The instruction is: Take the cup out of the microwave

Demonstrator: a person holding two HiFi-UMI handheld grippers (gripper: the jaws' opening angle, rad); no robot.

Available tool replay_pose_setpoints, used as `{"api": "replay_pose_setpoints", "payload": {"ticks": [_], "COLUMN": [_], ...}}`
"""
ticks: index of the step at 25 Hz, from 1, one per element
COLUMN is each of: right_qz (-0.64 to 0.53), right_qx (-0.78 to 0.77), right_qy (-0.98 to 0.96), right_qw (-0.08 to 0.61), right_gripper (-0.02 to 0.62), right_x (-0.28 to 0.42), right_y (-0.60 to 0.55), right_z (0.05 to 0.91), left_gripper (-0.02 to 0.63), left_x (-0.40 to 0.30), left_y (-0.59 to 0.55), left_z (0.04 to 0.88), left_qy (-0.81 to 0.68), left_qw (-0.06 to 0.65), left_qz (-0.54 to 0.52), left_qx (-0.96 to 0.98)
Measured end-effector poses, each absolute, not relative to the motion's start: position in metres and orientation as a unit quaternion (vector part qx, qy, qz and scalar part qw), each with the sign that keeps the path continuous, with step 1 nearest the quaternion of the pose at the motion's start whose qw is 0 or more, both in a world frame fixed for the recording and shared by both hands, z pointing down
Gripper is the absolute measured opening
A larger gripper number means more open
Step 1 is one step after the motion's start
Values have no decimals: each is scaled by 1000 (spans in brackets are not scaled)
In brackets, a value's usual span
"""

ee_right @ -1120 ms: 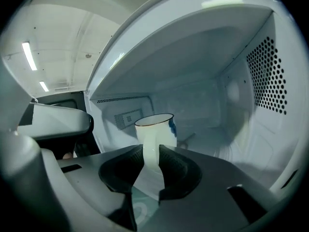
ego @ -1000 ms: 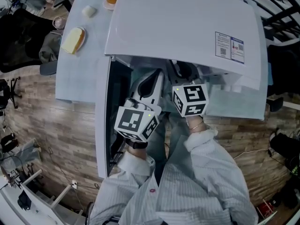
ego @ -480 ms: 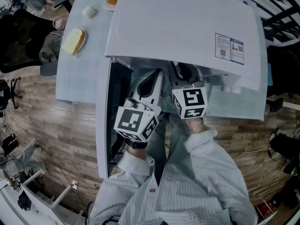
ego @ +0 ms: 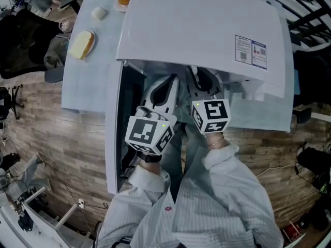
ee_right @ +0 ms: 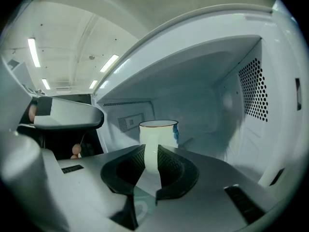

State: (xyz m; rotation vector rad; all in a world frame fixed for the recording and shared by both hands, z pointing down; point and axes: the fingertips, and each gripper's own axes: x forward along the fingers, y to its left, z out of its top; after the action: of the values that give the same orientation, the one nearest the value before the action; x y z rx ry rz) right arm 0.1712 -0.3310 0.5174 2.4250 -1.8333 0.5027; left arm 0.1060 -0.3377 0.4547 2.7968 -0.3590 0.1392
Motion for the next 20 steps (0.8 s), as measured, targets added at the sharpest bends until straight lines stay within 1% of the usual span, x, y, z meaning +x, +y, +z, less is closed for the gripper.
{"api": "replay_pose_setpoints", "payload": {"ticks": [20], "right_qz": [200], "right_qx": [752], "right_qy": [-628], "right_qw": [10], "right_gripper": [83], "right_x": [131], "right_y": [-276], "right_z": [487], "left_gripper": [9], "left_x": [89], "left_y": [-309], "left_z": [419], "left_qy": [-149], "left_qw": [154], "left_qz": [32], "left_qx": [976]}}
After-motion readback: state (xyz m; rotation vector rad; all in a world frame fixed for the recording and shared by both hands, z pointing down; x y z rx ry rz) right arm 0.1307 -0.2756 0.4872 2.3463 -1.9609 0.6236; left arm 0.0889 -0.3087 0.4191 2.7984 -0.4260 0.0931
